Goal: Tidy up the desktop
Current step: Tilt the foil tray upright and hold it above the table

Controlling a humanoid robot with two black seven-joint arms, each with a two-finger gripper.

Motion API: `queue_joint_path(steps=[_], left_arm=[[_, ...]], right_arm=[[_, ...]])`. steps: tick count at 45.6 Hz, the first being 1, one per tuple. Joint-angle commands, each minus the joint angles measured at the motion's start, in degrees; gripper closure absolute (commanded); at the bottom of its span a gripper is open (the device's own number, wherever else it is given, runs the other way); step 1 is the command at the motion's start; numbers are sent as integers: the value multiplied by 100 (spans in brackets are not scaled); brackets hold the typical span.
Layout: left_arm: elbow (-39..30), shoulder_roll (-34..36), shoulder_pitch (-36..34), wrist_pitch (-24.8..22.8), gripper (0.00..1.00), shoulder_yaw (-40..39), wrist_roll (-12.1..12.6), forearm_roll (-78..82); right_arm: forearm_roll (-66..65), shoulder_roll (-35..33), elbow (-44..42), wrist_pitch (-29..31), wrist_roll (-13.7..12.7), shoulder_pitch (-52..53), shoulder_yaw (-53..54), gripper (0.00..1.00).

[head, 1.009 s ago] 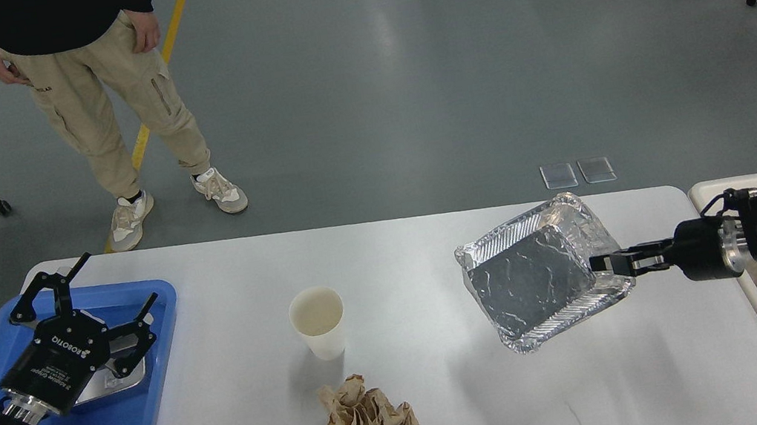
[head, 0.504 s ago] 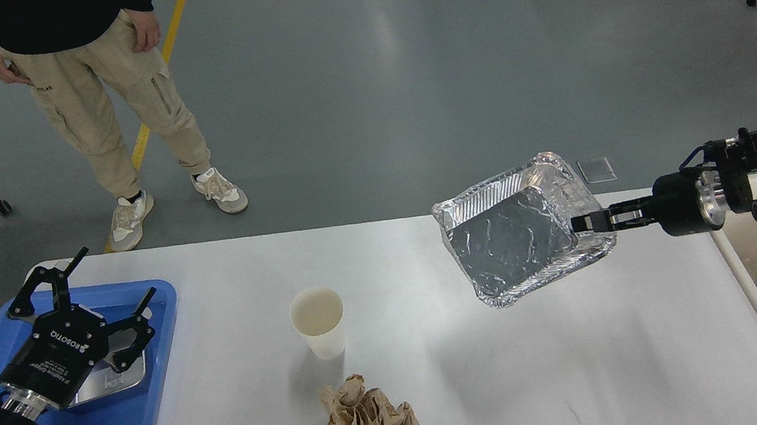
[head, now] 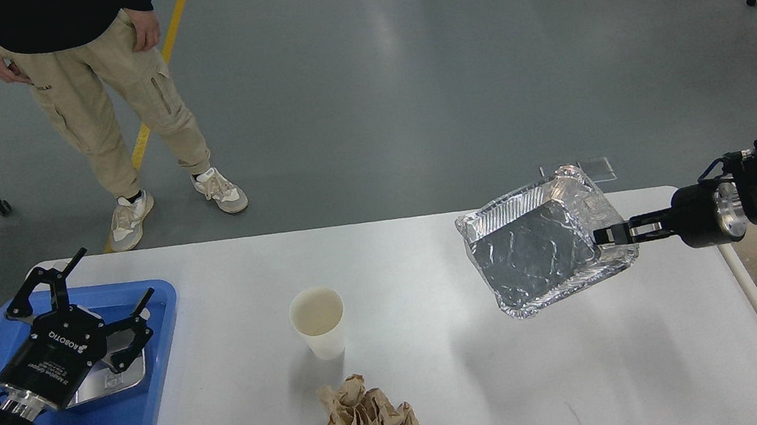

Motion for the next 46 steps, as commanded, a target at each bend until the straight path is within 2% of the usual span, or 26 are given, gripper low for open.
queue_joint_path(steps=[1, 5, 11, 13, 18, 31, 42, 46], left_arm=[[0, 7, -7, 0, 2, -1, 3, 2], [0, 7, -7, 0, 2, -1, 3, 2], [0, 7, -16, 18, 2, 8, 11, 2], [0, 7, -25, 35, 2, 8, 11, 10], [0, -2, -42, 53, 2, -1, 11, 116], [0, 7, -95, 105, 2, 8, 20, 134], [0, 7, -191, 422, 2, 17, 47, 616], [0, 7, -200, 536, 2, 25, 73, 634]], right_arm=[[26, 136, -121, 1095, -323, 198, -128, 100], [166, 338, -358, 1781, -806, 269, -84, 100], [904, 471, -446, 2177, -1465, 417, -92, 100], [1001, 497, -429, 2353, -1563, 506, -93, 100], [1063, 558, -394, 2652, -1607, 708, -84, 100], [1573, 672, -165, 2697, -1660, 972, -57, 100], [1968, 848, 46, 2547, -2134, 981, 48, 100], [2030, 971, 99, 2433, -2170, 989, 48, 100]])
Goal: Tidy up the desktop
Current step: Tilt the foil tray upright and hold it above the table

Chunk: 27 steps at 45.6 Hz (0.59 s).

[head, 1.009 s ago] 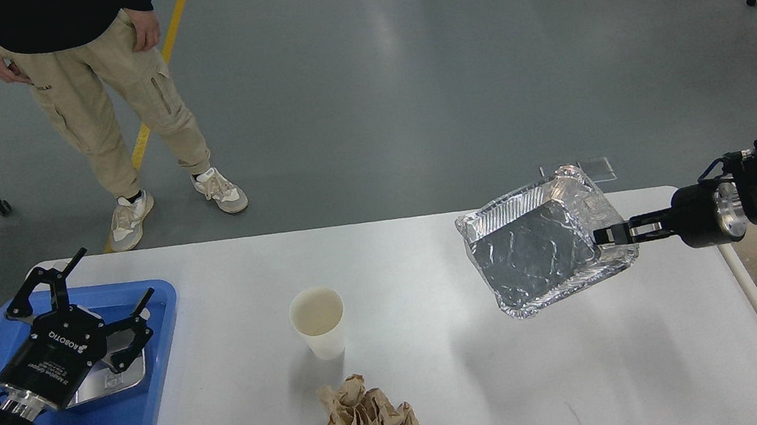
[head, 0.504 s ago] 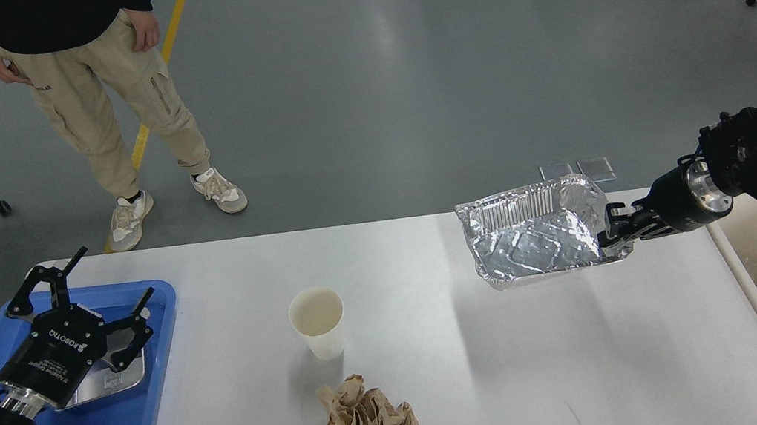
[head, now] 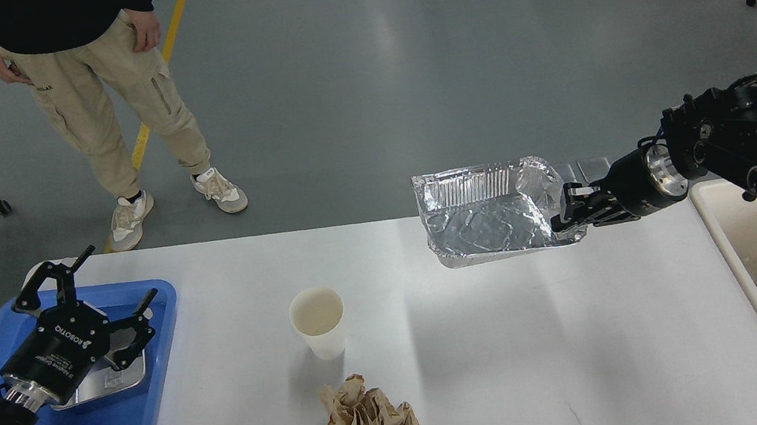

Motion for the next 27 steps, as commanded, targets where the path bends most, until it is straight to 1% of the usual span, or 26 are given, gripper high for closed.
queue_joint_path(steps=[1, 5, 9, 11, 15, 18, 21, 23, 27], left_arm=[[0, 0, -26, 163, 2, 9, 27, 84], [-9, 0, -44, 260, 2, 9, 62, 75], [-18, 79, -62, 374, 2, 0, 150, 14], [-88, 193, -53, 444, 2, 0, 246, 5], [-176, 395, -44, 585, 2, 18, 527, -4], [-202, 492, -53, 629, 2, 53, 651, 14], [-220, 641, -44, 681, 2, 97, 660, 22], [-307, 738, -44, 734, 2, 106, 616, 75], [-667, 940, -53, 1155, 2, 149, 590, 110]], right_arm=[[98, 186, 70, -154, -92, 3, 16, 100], [98, 318, 114, -224, -100, 21, 51, 100], [98, 424, 105, -233, -100, 12, 51, 100], [98, 441, 105, -242, -109, 21, 51, 100], [98, 450, 105, -242, -100, 21, 51, 100], [98, 468, 96, -242, -100, 21, 43, 100], [98, 477, 96, -251, -109, 21, 42, 100], [98, 485, 96, -260, -109, 21, 42, 100], [98, 520, 96, -304, -109, 21, 42, 100]])
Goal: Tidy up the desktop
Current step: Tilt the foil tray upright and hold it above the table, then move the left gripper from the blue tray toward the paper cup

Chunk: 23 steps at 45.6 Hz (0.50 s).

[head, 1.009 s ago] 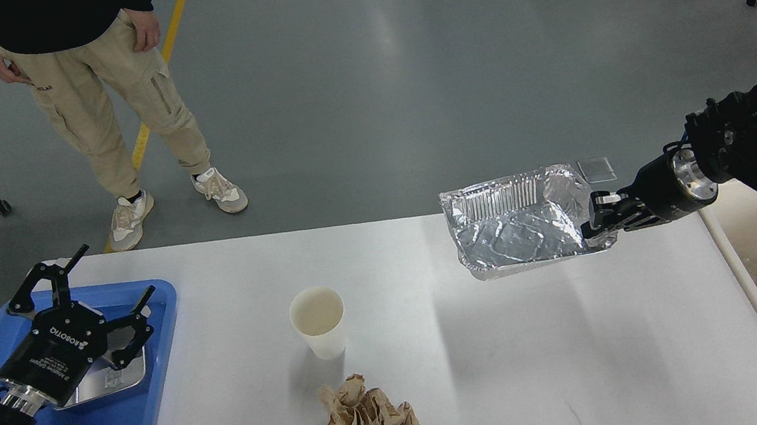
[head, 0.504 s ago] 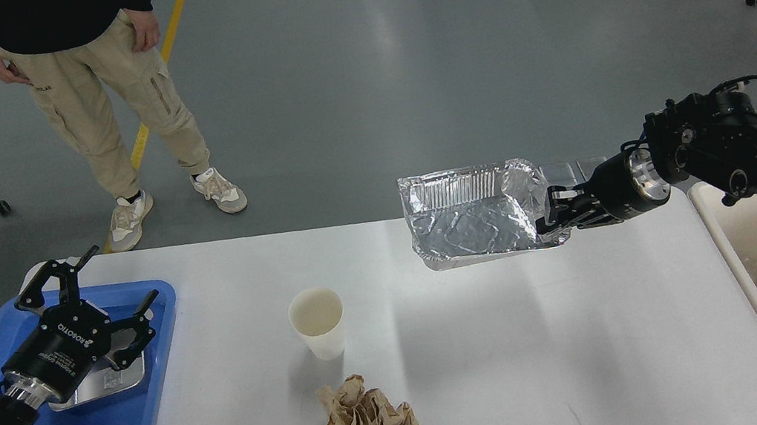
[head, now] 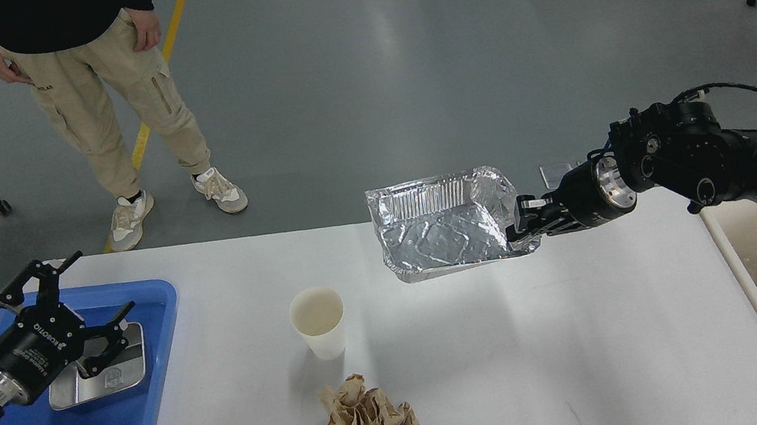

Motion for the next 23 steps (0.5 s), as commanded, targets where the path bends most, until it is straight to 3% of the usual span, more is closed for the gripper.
queue_joint_path(steps=[1, 14, 18, 23], left_arm=[[-455, 286, -25, 548, 2, 63, -46, 99], [-1536, 347, 1, 2543, 2, 80, 41, 477], [-1782, 505, 89, 2720, 2, 168, 33, 556], [-1923, 1295, 379, 2633, 2, 467, -152, 1083]], right_arm=[[0, 47, -1, -61, -1, -9, -3, 100], [0, 267, -1, -175, -53, -9, -3, 100], [-9, 311, -1, -219, -62, -1, -3, 100], [0, 329, 8, -228, -62, 8, -3, 100]])
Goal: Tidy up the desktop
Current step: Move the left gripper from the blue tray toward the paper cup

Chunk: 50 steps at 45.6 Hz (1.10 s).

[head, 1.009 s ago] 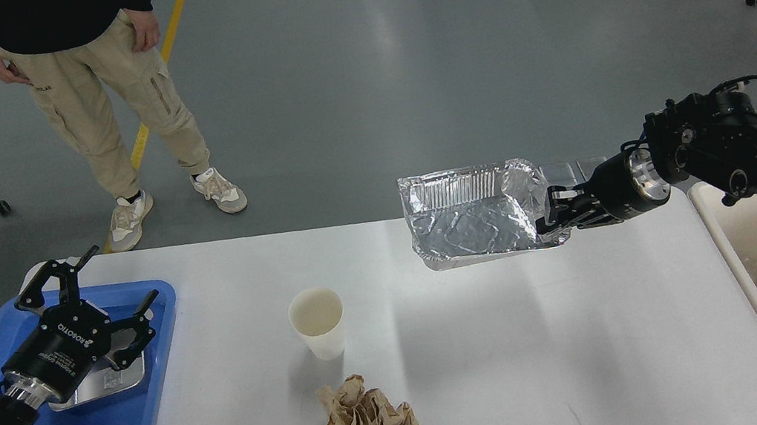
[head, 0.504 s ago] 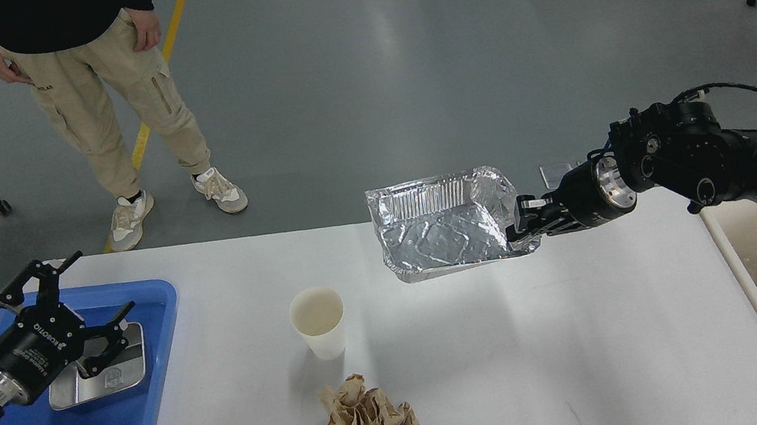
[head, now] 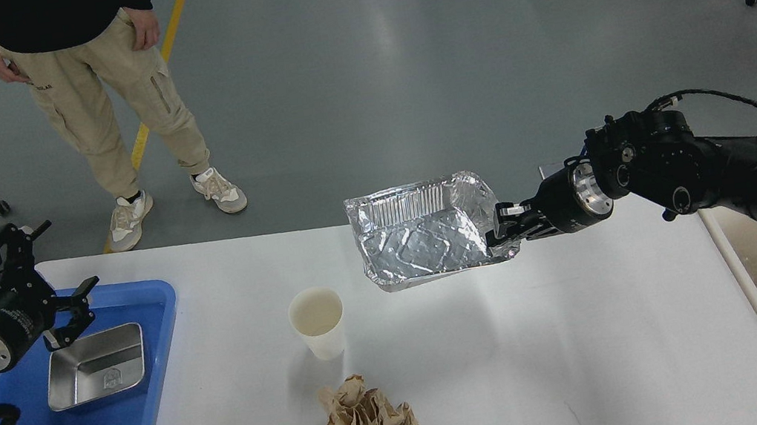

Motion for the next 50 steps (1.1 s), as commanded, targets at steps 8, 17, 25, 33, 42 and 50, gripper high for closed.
queue_joint_path(steps=[8, 17, 25, 33, 42, 50], left_arm=[[-757, 1845, 908, -150, 2, 279, -948, 1086], [-1118, 2594, 1024, -150, 2, 270, -931, 1069], [-1321, 3183, 1173, -168, 2, 375, -913, 1069], [-1610, 3807, 1375, -177, 2, 525, -939, 1121], [-1909, 4800, 1446, -159, 2, 937, -1141, 1113], [-1936, 5161, 1419, -177, 2, 1175, -1141, 1095]], right_arm=[[0, 91, 18, -63, -2, 34, 9, 100], [0, 73, 18, -133, -2, 25, 18, 100], [0, 12, 18, -142, -2, 17, 9, 100], [0, 3, 9, -151, -2, 17, 18, 100], [0, 56, 9, -248, -2, 17, 27, 100], [0, 152, 18, -309, -2, -1, 79, 100]])
